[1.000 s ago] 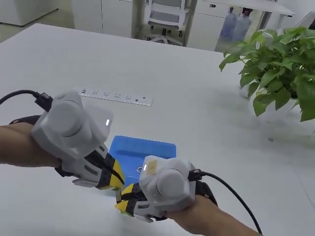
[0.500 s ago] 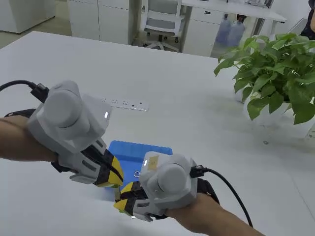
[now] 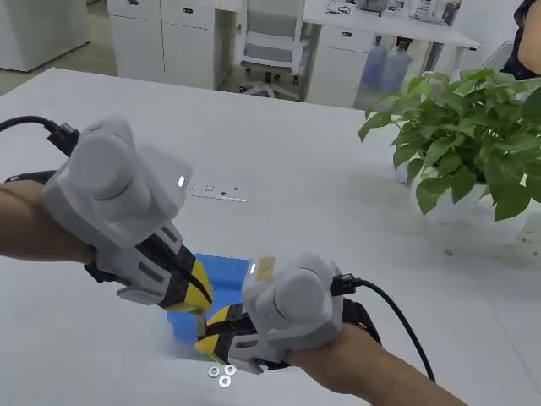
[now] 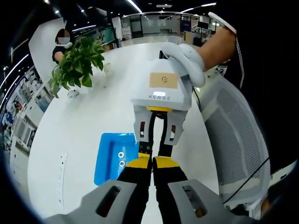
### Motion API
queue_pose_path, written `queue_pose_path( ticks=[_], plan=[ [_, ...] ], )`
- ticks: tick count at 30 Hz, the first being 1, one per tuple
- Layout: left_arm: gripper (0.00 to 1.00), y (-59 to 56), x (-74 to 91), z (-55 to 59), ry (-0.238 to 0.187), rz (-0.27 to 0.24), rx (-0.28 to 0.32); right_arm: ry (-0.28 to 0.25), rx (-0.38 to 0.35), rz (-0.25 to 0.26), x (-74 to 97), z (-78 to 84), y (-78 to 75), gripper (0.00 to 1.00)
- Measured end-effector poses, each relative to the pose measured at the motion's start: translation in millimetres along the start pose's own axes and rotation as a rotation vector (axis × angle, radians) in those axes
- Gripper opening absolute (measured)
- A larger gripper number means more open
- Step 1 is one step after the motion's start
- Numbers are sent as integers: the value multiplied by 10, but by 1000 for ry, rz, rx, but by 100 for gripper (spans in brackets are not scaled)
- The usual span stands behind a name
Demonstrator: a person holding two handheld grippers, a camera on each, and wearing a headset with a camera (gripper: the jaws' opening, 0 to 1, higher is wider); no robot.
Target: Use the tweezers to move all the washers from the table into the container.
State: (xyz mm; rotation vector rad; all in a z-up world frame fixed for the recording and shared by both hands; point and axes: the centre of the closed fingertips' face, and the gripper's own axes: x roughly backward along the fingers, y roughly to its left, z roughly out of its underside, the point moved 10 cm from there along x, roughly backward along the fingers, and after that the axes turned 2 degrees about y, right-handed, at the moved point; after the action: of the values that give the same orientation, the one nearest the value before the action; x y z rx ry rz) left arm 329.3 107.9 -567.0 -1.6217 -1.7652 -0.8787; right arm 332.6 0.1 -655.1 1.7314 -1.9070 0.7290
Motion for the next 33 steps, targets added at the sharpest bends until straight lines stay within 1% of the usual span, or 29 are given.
queue_pose_path(
  ticks=[7,9,17,19,24,26,29,33],
  plan=[
    [5,88,53,-71,-2,-2,-17,2,-2,11,64,-54,-106,9],
    [5,120,59,-91,-6,-6,-22,9,9,16,84,-71,-149,9],
    [5,291,63,-128,-17,-24,-33,12,14,29,124,-82,-337,9],
    [5,339,54,-123,-19,-31,-29,14,11,33,118,-74,-390,9],
    [5,413,45,-110,-37,-40,-21,11,10,36,112,-69,-470,9],
    [5,446,41,-96,-43,-40,-8,8,15,35,98,-65,-498,9],
    [5,494,27,-62,-47,-44,12,0,15,30,61,-56,-546,9],
    [5,543,4,-14,-45,-45,15,-2,15,27,0,-38,-605,9]
  ],
)
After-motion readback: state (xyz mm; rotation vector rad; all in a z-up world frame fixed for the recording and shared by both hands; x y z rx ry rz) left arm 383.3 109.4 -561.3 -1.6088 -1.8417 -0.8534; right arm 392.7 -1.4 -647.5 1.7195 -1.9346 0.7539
